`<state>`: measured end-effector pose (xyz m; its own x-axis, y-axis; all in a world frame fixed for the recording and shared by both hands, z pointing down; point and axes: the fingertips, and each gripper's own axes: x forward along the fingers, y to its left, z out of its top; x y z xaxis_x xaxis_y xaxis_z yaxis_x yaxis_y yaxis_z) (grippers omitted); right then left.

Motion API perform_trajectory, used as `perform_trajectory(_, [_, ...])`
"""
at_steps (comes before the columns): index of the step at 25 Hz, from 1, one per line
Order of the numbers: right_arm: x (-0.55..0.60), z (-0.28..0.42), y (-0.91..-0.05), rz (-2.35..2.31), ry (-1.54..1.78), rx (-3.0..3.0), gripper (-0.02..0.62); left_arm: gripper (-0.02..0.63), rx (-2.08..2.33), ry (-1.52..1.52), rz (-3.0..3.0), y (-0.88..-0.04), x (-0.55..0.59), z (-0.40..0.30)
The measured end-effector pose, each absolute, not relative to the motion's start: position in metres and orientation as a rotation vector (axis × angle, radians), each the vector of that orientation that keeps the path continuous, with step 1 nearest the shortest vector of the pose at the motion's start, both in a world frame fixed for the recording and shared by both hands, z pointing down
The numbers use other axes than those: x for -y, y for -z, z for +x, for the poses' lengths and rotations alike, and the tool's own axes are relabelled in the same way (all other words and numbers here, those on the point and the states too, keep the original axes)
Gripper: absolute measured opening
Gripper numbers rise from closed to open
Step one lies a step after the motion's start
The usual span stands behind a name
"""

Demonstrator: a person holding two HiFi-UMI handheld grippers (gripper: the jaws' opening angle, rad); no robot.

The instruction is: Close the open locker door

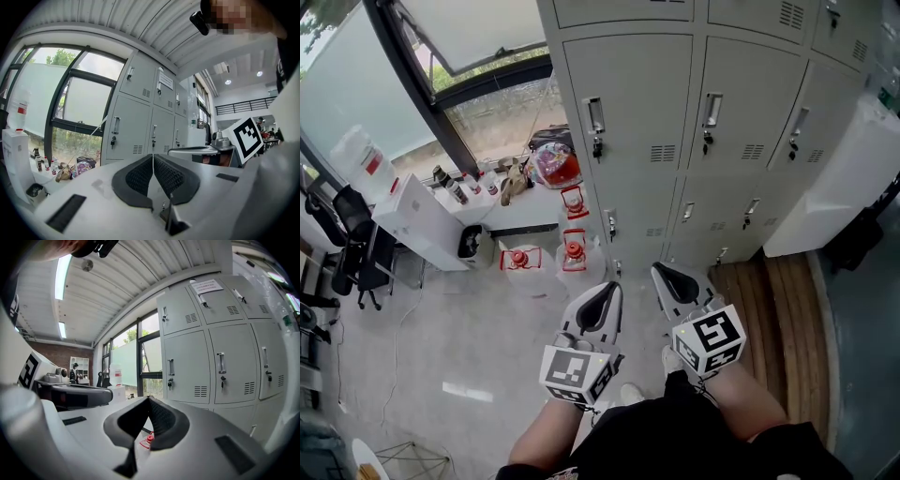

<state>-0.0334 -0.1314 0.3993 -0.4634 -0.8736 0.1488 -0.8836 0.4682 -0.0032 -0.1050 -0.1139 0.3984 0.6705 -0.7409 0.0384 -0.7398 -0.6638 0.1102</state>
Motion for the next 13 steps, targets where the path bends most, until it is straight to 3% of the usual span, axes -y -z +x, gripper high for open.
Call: perform_trajectory(13, [0.12,-0.039,-0.399,1.563,-0.122,2.593,0.052,0.021,1.225,0.012,2.777,-0.396,0.103,-0.108])
